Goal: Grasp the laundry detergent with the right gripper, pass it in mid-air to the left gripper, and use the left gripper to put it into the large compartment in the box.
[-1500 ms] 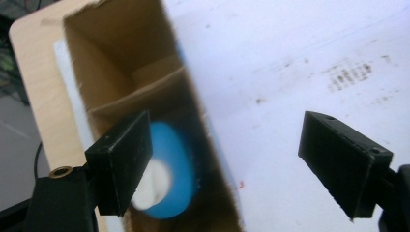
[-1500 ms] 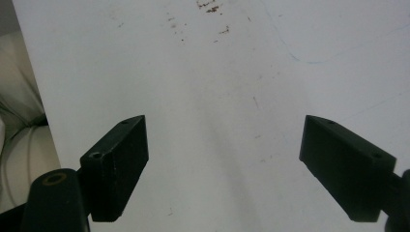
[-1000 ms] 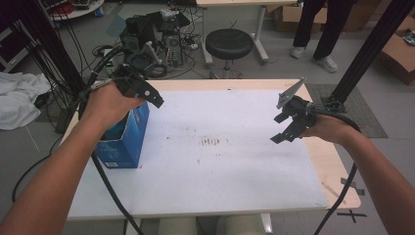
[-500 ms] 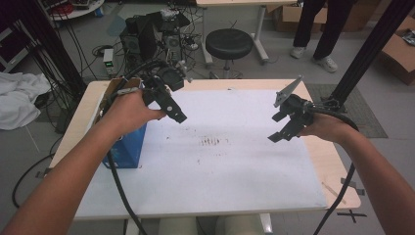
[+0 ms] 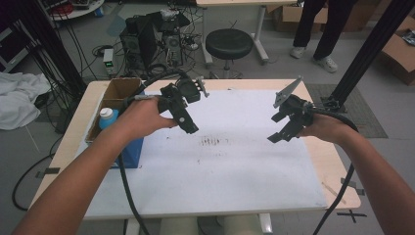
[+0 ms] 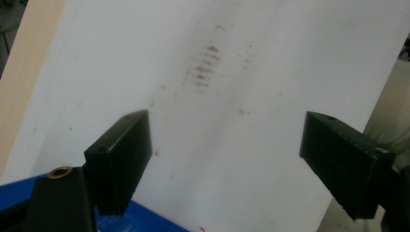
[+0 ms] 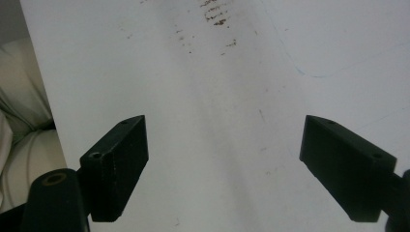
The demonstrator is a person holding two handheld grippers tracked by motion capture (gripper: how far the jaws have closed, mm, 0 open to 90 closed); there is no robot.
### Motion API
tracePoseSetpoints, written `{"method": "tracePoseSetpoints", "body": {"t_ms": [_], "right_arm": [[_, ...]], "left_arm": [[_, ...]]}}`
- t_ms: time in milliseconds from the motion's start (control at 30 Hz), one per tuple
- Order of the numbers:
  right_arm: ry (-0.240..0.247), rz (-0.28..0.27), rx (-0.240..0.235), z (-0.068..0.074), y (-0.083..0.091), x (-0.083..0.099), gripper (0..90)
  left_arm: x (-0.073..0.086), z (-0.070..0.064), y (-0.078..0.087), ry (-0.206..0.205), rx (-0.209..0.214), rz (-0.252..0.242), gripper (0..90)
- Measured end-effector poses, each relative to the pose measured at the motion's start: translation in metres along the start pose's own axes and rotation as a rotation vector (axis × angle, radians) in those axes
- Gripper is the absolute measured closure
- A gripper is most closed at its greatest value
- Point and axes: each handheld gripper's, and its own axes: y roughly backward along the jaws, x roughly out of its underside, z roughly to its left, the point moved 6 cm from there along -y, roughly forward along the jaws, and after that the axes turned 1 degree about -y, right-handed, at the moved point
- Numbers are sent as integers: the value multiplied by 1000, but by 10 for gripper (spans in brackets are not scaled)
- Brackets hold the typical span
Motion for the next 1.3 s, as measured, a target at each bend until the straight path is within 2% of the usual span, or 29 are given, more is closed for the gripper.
{"method": "tracePoseSetpoints", "body": {"t_ms": [100,333,467,1300], "right_arm": [[4,1,1,-1,0,-1,174],[0,5,-5,-5,-4,-1,174],[-4,8,-6,-7,-4,0,174],[-3,11,-9,-6,-5,-1,176]], "left_arm": [[-2,-2,-4,-7,8,3,195],[-11,-5,-19,-54,26,2,195],[-14,-3,-24,-60,32,3,195],[-12,4,-27,-50,34,-9,206]]}}
